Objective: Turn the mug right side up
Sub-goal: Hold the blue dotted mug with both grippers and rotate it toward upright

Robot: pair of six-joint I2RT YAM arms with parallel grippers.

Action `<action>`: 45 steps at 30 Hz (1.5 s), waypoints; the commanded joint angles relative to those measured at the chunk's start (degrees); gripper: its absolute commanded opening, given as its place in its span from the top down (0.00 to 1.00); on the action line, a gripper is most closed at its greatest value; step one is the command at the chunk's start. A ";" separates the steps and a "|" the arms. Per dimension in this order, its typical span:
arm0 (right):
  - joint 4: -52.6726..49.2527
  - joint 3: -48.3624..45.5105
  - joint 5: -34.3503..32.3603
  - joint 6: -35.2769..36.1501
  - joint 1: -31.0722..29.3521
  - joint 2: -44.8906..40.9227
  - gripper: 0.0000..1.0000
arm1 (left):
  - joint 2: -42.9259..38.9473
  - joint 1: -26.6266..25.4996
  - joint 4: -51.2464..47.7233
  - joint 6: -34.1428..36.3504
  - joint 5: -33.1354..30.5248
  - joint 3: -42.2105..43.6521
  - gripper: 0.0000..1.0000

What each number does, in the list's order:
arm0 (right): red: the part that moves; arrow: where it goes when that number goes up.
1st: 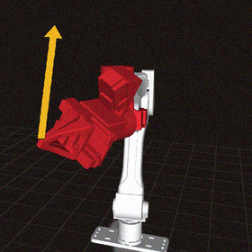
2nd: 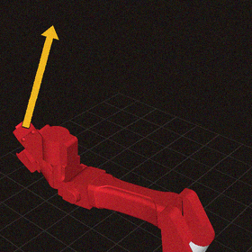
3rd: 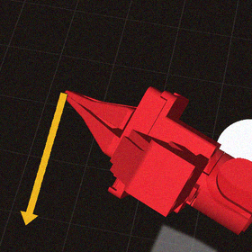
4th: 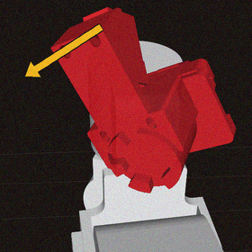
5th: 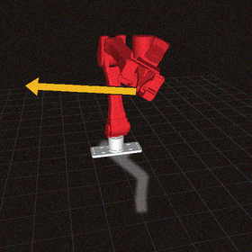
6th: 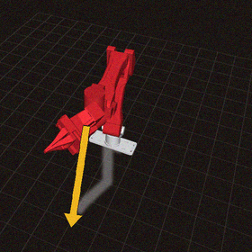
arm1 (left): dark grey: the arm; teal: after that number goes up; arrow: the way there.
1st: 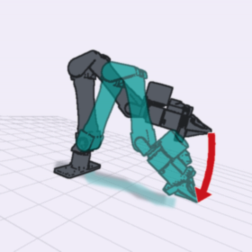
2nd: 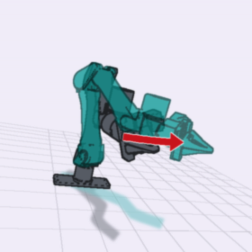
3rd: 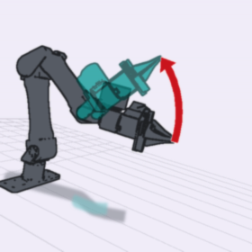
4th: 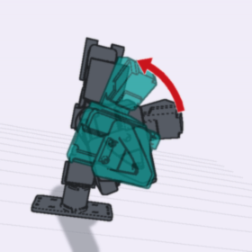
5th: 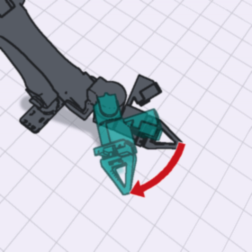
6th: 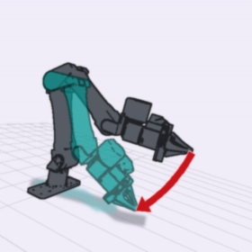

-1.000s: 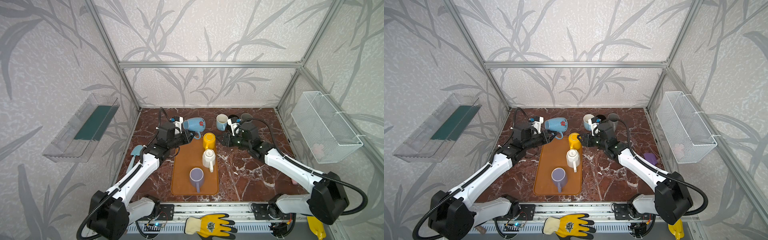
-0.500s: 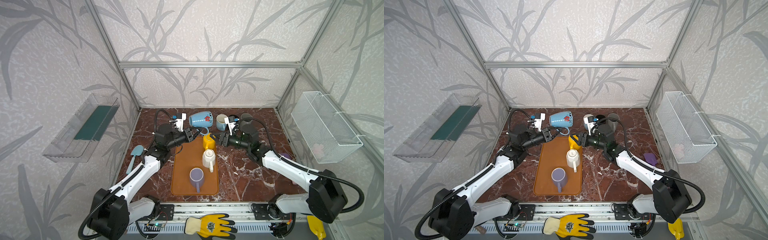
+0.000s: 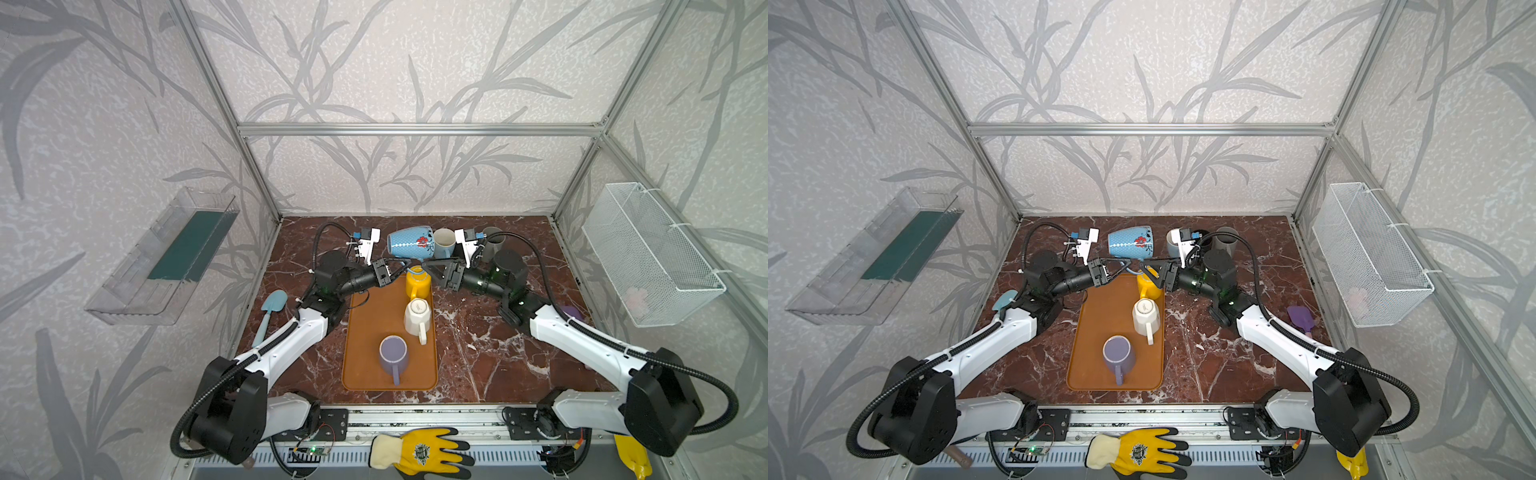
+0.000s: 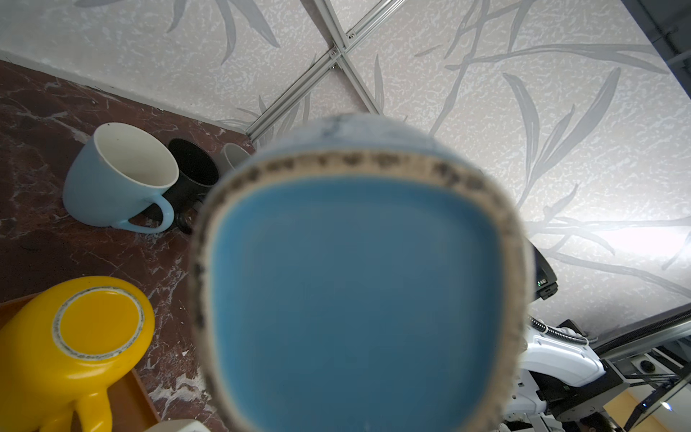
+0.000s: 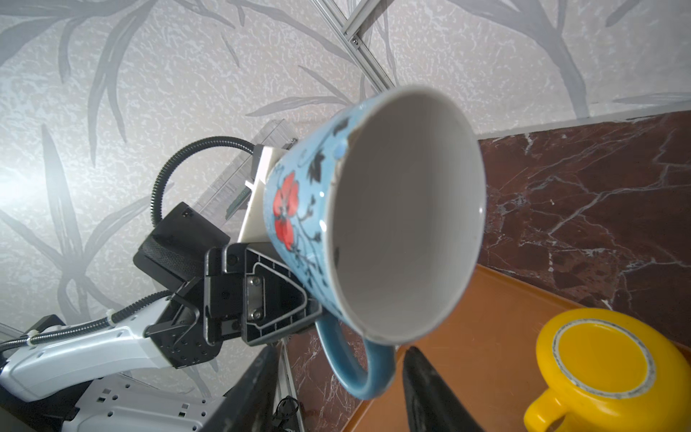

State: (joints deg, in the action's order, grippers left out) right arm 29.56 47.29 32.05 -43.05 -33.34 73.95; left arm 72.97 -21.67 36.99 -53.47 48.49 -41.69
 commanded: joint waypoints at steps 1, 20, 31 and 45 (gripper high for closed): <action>4.22 -0.70 1.32 -1.12 -0.28 -0.66 0.47 | -0.38 -0.39 12.19 -2.52 2.99 -0.17 1.00; 7.95 -1.39 1.44 -3.05 -0.58 -0.34 0.60 | 1.90 -2.79 17.11 -4.05 5.34 -0.19 1.00; 8.75 -1.67 1.43 -3.45 -0.63 -0.83 0.75 | 5.07 -3.60 23.10 -6.77 5.80 -0.40 1.00; 8.23 -2.38 0.31 -3.10 -0.64 -2.74 1.00 | 5.35 -3.63 18.99 -5.46 6.97 -1.33 0.93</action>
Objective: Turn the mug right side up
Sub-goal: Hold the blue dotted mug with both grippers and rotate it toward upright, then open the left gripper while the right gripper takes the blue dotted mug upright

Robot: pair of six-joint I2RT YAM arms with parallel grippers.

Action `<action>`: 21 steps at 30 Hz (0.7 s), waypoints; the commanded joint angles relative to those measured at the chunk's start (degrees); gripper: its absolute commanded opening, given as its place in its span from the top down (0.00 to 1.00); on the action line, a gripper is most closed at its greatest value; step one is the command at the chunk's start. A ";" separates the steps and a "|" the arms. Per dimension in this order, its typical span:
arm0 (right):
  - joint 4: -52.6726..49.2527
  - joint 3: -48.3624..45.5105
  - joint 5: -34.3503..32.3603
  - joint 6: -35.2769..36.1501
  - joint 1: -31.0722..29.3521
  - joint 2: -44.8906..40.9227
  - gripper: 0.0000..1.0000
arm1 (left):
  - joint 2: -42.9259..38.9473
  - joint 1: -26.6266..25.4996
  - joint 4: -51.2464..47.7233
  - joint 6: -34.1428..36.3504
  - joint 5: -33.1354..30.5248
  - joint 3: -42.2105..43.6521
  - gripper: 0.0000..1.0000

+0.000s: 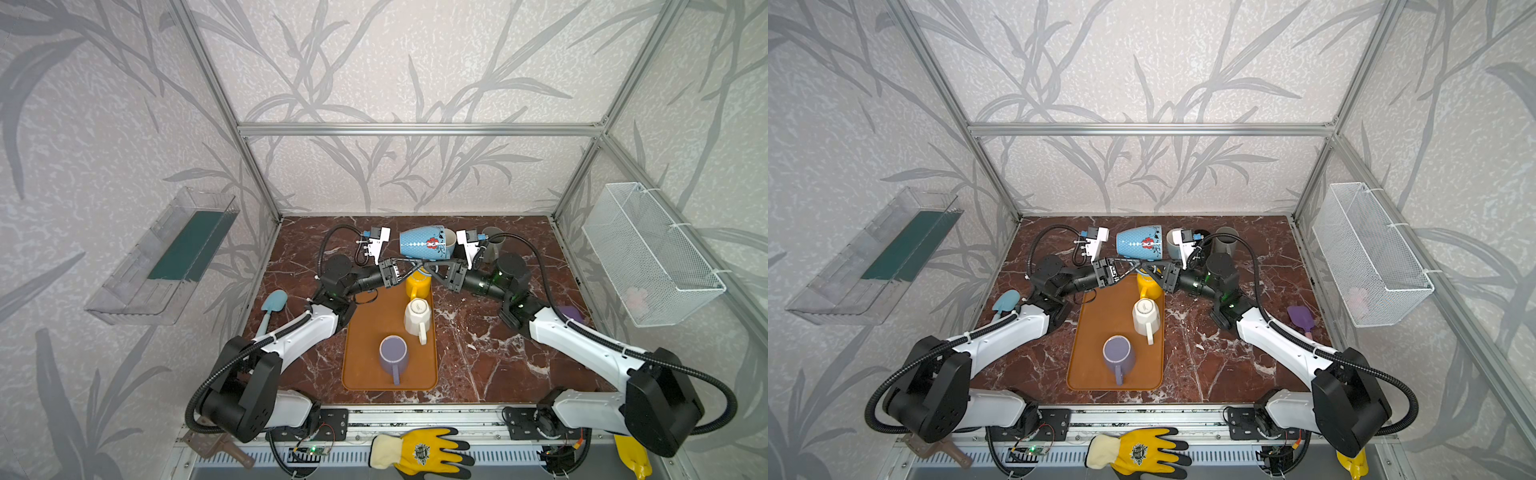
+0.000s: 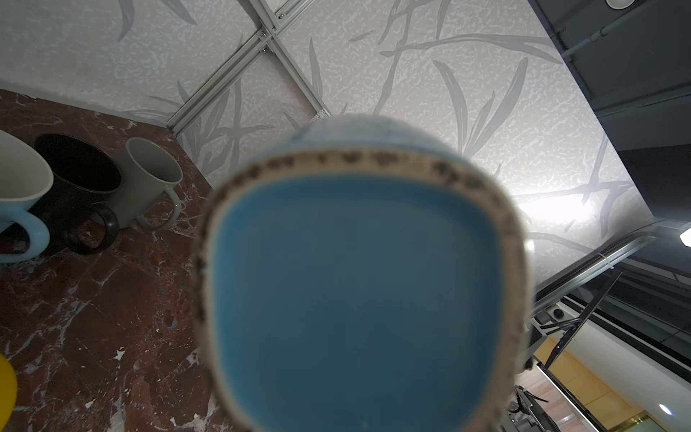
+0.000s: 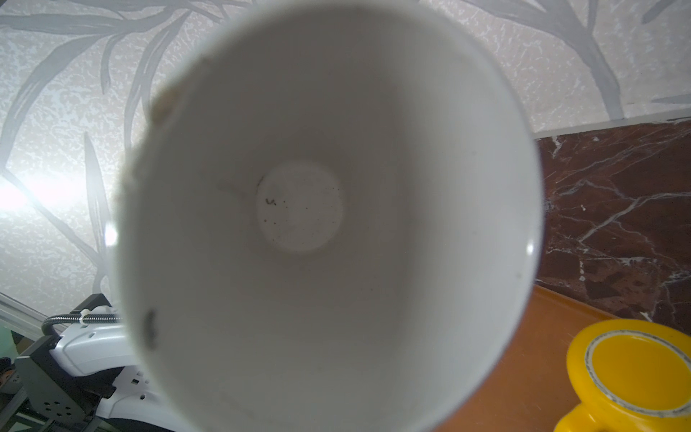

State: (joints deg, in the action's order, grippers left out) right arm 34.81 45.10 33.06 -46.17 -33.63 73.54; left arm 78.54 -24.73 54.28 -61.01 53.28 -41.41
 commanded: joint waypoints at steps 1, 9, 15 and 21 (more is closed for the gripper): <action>2.90 -0.22 -0.71 0.01 -0.38 -2.51 1.00 | -0.15 -0.57 0.57 2.35 2.22 -1.91 0.84; 0.27 -0.27 -1.72 1.49 -0.39 -4.16 1.00 | -0.18 -0.58 -2.61 3.22 2.12 -2.67 0.49; -4.50 0.12 -3.67 3.62 -0.30 -6.00 1.00 | -2.00 -0.55 -9.41 7.16 1.39 -3.20 0.45; -11.28 1.57 -5.16 6.00 0.05 -7.31 1.00 | -5.79 -0.58 -24.72 15.89 -0.92 -4.96 0.44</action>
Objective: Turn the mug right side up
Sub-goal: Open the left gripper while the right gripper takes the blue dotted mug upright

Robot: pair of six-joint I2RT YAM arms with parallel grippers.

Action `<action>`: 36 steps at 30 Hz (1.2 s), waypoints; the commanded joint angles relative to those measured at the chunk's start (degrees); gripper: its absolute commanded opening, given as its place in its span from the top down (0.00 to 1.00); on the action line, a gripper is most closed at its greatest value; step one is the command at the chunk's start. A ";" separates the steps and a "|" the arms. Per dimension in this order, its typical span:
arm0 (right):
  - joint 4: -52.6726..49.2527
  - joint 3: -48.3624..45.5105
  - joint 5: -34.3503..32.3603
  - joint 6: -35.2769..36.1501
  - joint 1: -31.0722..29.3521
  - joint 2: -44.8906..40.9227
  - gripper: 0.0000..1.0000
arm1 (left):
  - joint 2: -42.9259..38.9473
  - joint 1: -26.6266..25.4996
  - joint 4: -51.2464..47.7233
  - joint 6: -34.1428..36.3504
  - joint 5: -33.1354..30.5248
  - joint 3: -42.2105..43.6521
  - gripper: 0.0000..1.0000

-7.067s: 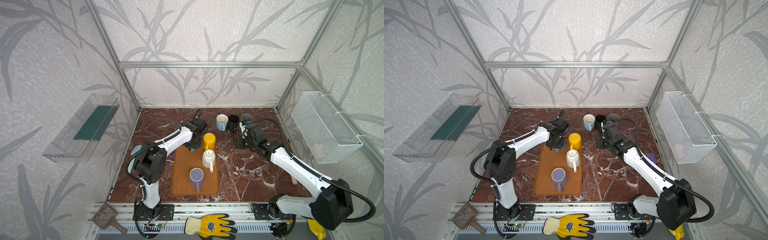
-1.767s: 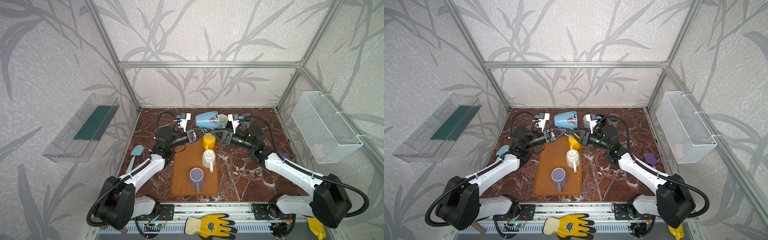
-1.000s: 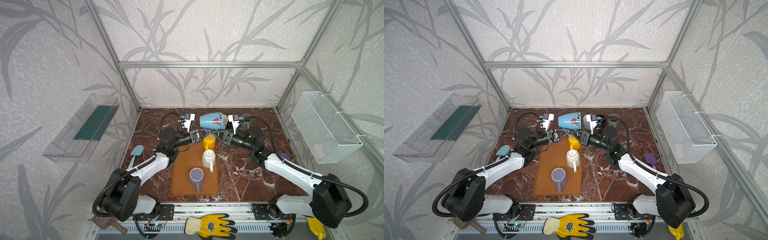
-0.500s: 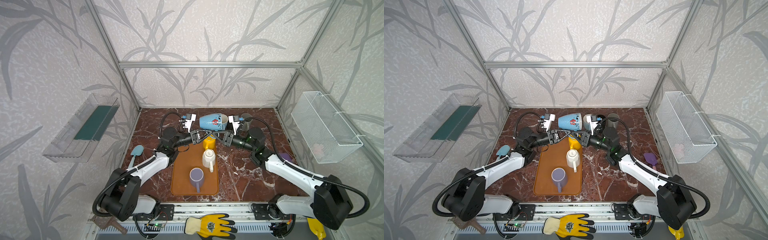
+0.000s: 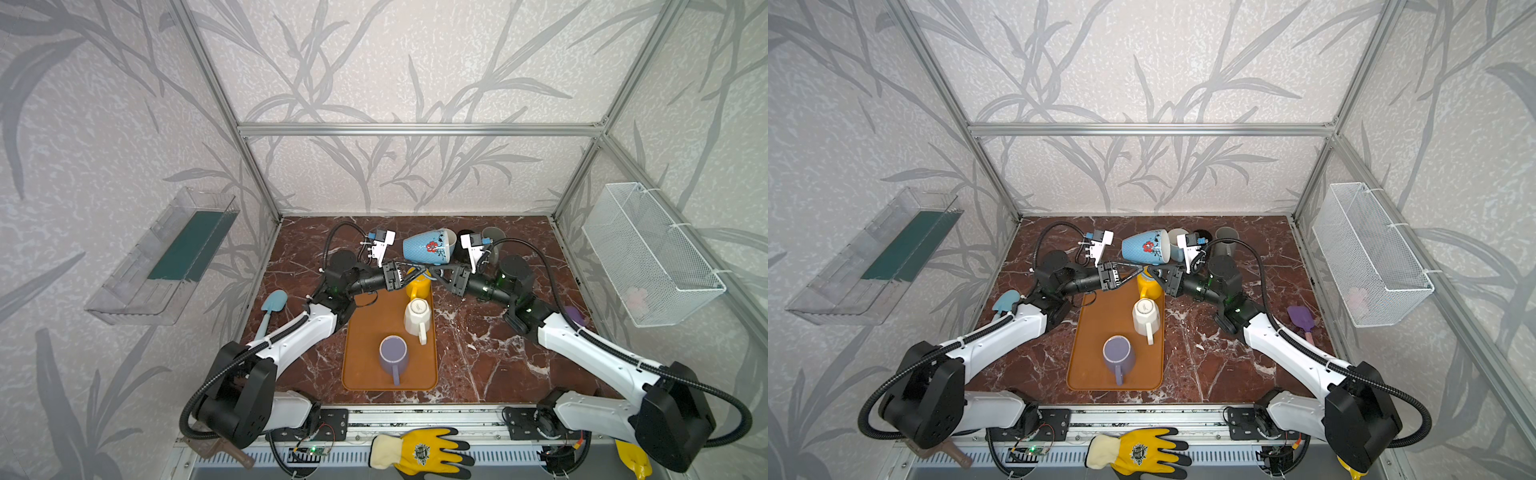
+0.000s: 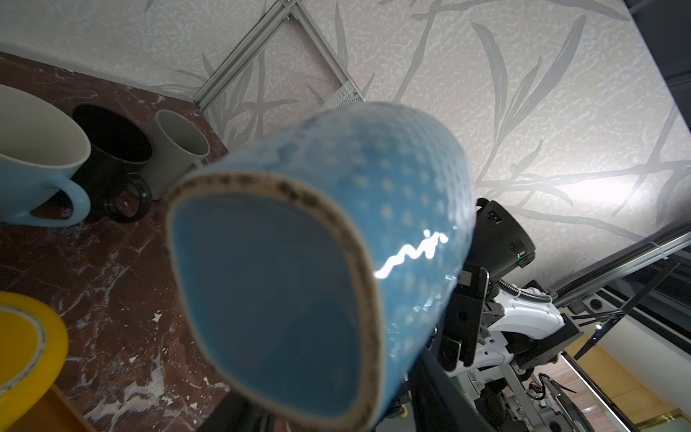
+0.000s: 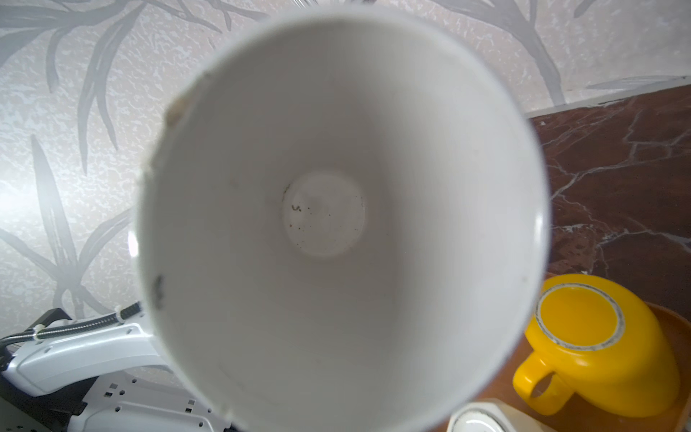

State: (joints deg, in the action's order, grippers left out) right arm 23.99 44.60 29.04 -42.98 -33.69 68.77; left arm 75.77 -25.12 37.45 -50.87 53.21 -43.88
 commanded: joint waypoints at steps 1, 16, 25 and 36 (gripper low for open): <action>-2.50 2.60 -1.67 3.58 0.14 -2.88 1.00 | -3.61 -0.19 -10.75 7.39 -1.42 -2.79 0.44; -34.28 10.40 -14.41 16.12 3.09 -5.33 1.00 | -8.41 -0.19 -29.32 17.01 -3.46 -6.44 0.41; -47.64 13.93 -21.71 20.42 5.31 -3.87 1.00 | -8.31 -0.19 -30.28 17.38 -3.20 -7.15 0.41; -58.20 17.77 -29.52 24.92 8.48 2.57 1.00 | -7.72 -0.19 -33.08 18.18 -3.79 -8.23 0.41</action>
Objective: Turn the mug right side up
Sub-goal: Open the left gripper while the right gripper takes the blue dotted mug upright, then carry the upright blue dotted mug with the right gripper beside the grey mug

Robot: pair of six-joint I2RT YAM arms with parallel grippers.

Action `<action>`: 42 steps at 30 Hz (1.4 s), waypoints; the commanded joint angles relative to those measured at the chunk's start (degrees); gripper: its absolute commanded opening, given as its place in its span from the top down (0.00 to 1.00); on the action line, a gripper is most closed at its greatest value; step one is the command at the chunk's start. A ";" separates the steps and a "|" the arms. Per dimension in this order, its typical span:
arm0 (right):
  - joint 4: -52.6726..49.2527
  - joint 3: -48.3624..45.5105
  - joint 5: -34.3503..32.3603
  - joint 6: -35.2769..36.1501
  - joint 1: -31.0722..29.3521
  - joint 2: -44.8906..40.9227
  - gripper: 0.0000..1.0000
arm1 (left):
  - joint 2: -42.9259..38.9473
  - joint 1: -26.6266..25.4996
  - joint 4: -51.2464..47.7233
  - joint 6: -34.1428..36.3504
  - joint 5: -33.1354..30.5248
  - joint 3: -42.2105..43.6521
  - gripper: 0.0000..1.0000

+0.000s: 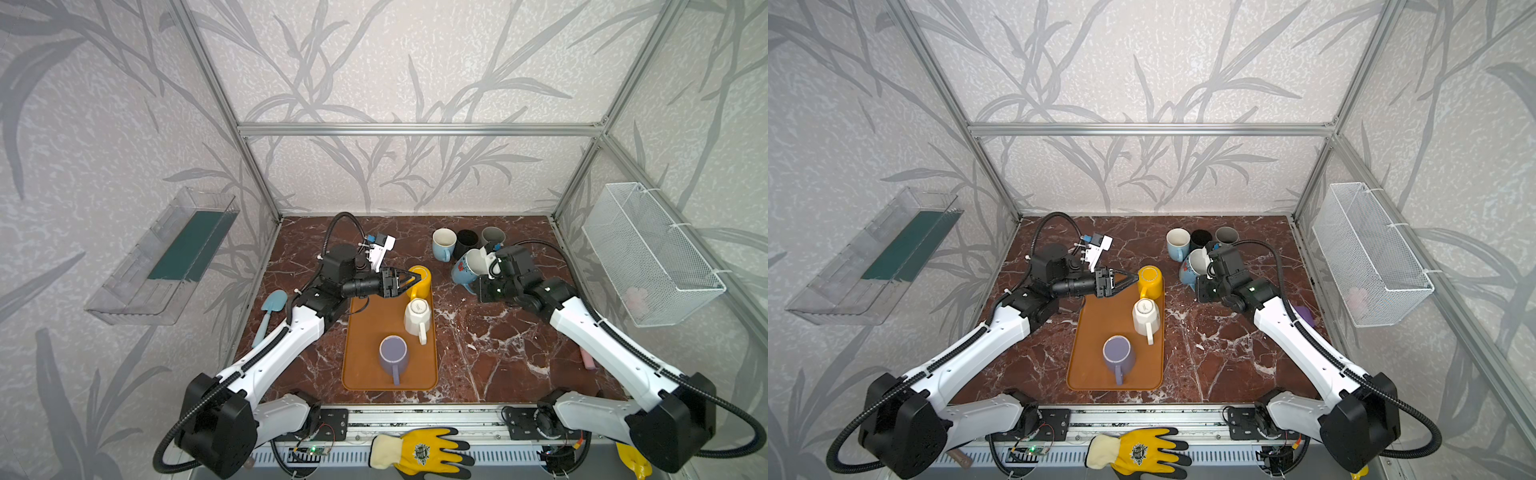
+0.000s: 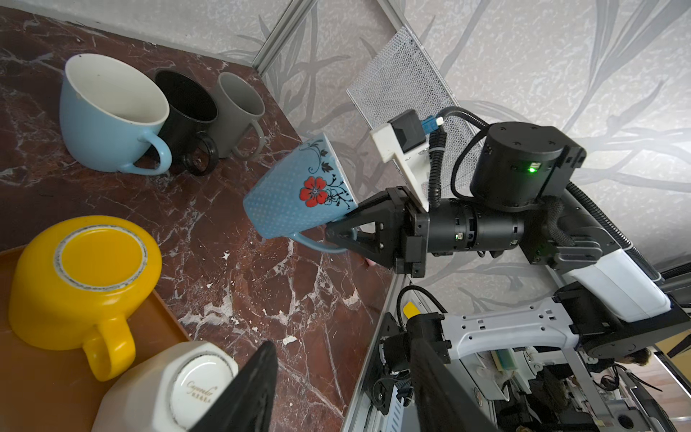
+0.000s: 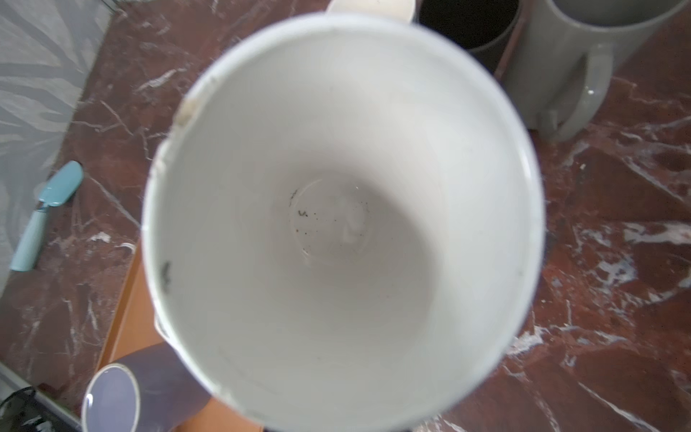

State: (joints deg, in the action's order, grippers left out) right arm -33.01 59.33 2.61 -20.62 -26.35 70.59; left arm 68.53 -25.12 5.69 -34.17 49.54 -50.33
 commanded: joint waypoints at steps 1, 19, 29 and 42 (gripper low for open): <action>-1.99 3.47 -3.77 3.03 1.53 1.35 1.00 | -0.56 -0.14 -1.77 1.70 -0.19 -1.86 0.41; -17.43 18.28 -11.85 14.35 13.78 15.96 1.00 | -0.94 -0.19 -5.69 3.65 -1.24 -2.59 0.41; -21.54 27.43 -11.78 18.65 20.89 21.89 1.00 | -0.48 -0.19 -6.57 4.01 -1.20 -3.11 0.41; -19.97 38.22 -8.88 25.02 27.68 33.24 1.00 | 0.10 -0.27 -7.10 4.17 -1.18 -3.73 0.41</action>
State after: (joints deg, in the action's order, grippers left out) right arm -55.20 94.63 -7.44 1.89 0.54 102.35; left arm 68.62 -25.12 -1.63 -31.35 48.05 -52.21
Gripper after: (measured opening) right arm 0.170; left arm 0.590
